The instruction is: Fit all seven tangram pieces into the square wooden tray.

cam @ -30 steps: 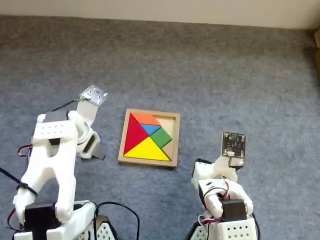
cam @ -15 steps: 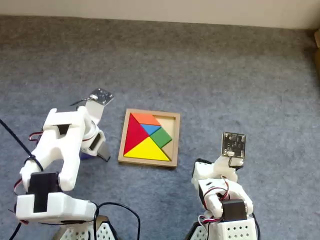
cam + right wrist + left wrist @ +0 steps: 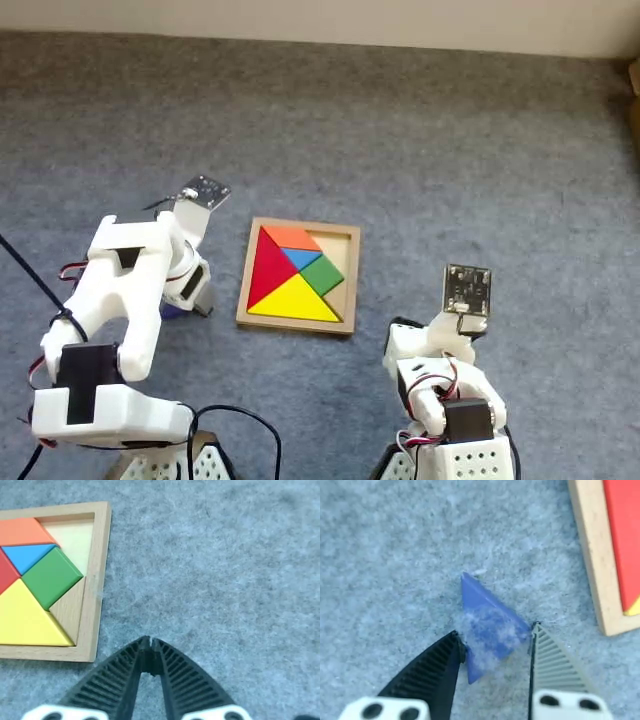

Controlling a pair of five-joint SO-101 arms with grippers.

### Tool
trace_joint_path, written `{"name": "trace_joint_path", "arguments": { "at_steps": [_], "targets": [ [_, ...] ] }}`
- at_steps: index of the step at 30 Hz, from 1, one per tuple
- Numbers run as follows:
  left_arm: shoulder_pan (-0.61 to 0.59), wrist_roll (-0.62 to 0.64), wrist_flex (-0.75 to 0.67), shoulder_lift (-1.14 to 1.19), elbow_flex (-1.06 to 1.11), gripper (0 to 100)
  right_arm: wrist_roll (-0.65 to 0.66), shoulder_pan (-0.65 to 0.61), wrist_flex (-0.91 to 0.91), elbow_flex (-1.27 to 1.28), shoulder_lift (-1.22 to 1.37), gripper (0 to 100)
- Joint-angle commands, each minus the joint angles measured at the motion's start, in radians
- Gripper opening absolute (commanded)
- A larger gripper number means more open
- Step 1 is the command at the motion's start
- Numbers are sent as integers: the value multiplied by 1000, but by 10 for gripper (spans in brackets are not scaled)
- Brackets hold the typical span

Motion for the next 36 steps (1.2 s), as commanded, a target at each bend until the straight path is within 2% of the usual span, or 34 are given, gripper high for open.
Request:
{"name": "trace_joint_path", "arguments": {
  "at_steps": [1, 7, 13, 17, 21, 26, 28, 32, 36],
  "targets": [
    [10, 8, 2, -10, -44, 164, 14, 16, -33, 116, -12, 5],
    [36, 8, 95, -12, -88, 163, 14, 16, -33, 116, -12, 5],
    [97, 14, 160, -12, -143, 104, 14, 16, -33, 116, -12, 5],
    [131, 103, 190, -12, -177, 112, 14, 16, -33, 116, -12, 5],
    [165, 135, 221, -12, -214, 112, 14, 16, -33, 116, -12, 5],
    [145, 207, 216, -10, -266, 117, 14, 16, -33, 116, -12, 5],
    [120, 281, 216, -2, -297, 156, 14, 16, -33, 116, -12, 5],
    [65, 443, 216, 2, -335, 299, 14, 16, -33, 116, -12, 5],
    [48, 497, 215, 4, -341, 307, 14, 16, -33, 116, -12, 5]
  ]
}}
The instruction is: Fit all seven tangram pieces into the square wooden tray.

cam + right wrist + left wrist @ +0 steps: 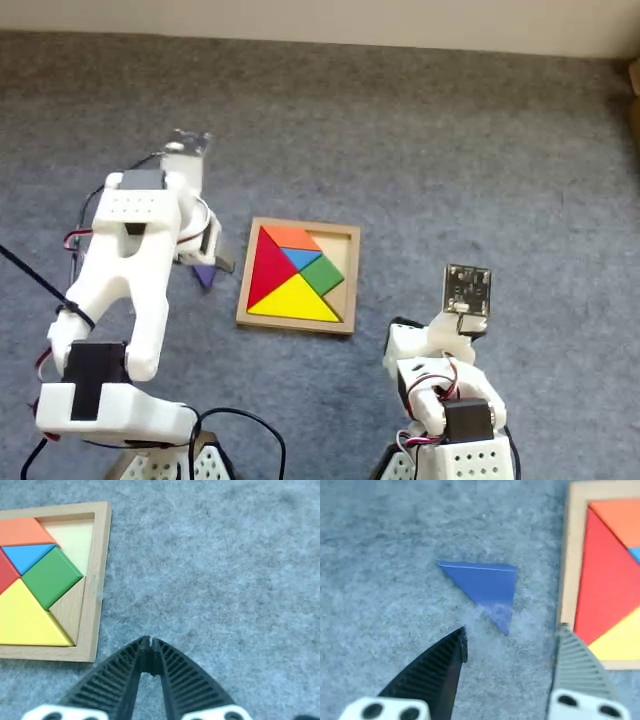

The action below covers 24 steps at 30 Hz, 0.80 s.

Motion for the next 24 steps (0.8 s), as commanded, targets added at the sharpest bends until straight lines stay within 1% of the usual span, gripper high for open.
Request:
{"name": "trace_joint_path", "arguments": {
  "at_steps": [1, 4, 8, 13, 16, 19, 24],
  "targets": [
    [-21, 43, 2, -2, -47, 306, 14, 16, -33, 116, -12, 5],
    [-22, 87, -5, -2, -45, 308, 14, 16, -33, 116, -12, 5],
    [-22, 104, -57, 7, -36, 307, 14, 16, -33, 116, -12, 5],
    [-21, 107, -78, 128, -71, 306, 14, 16, -33, 116, -12, 5],
    [-24, 152, -81, 229, -122, 305, 14, 16, -33, 116, -12, 5],
    [-25, 160, -77, 303, -185, 305, 14, 16, -33, 116, -12, 5],
    [-25, 163, -75, 337, -223, 304, 14, 16, -33, 116, -12, 5]
  ]
}}
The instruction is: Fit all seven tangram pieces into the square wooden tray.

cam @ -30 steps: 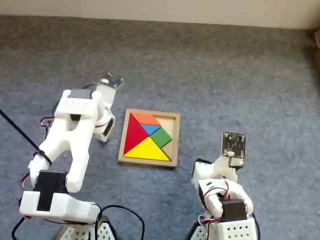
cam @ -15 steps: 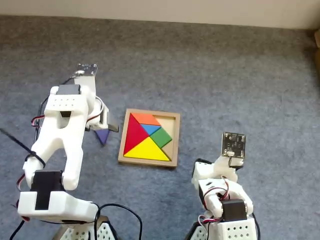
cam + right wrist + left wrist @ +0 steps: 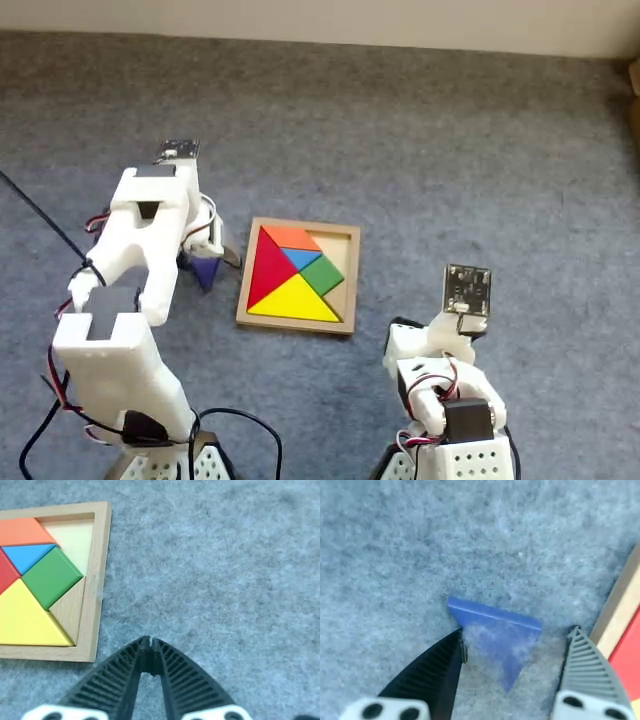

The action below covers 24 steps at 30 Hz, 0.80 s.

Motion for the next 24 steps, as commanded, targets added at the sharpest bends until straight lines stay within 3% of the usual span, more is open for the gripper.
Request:
{"name": "trace_joint_path", "arguments": {
  "at_steps": [1, 24],
  "targets": [
    [-16, 18, -5, -4, -54, 296, 14, 16, -33, 116, -12, 5],
    [-21, 35, 23, 4, -56, 200, 14, 16, -33, 116, -12, 5]
  ]
}}
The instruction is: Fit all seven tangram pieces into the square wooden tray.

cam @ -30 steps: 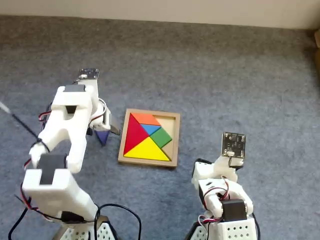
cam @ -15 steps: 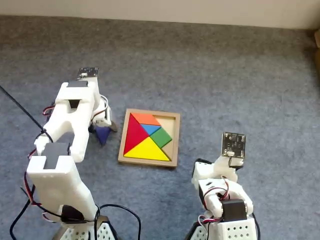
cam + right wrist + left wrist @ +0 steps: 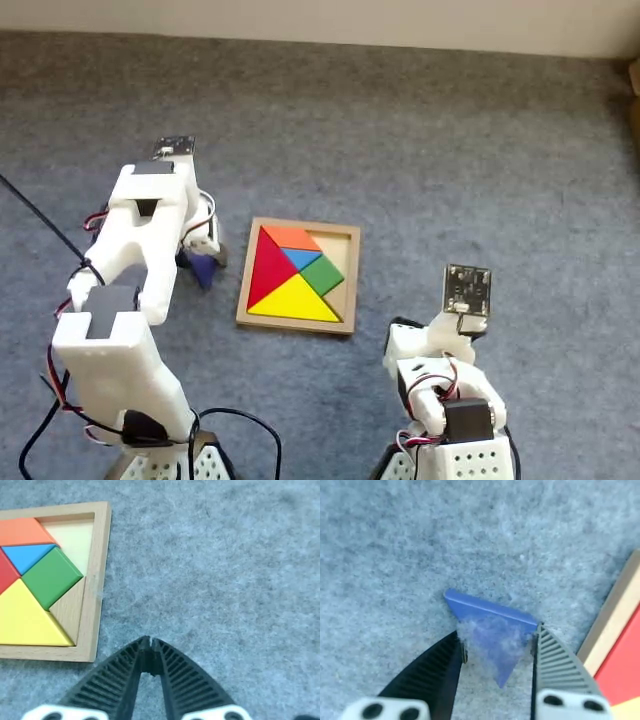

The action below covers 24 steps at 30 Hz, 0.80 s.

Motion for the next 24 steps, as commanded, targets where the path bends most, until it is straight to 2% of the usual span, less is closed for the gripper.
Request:
{"name": "trace_joint_path", "arguments": {
  "at_steps": [1, 5, 8, 18, 24],
  "targets": [
    [-12, 6, 8, -2, -44, 200, 14, 16, -33, 116, -12, 5],
    [-18, 18, 12, -2, -47, 255, 14, 16, -33, 116, -12, 5],
    [-19, 100, 12, -2, -48, 300, 14, 16, -33, 116, -12, 5],
    [-19, 272, 6, -2, -42, 302, 14, 16, -33, 116, -12, 5],
    [-19, 284, 6, -1, -16, 301, 14, 16, -33, 116, -12, 5]
  ]
}}
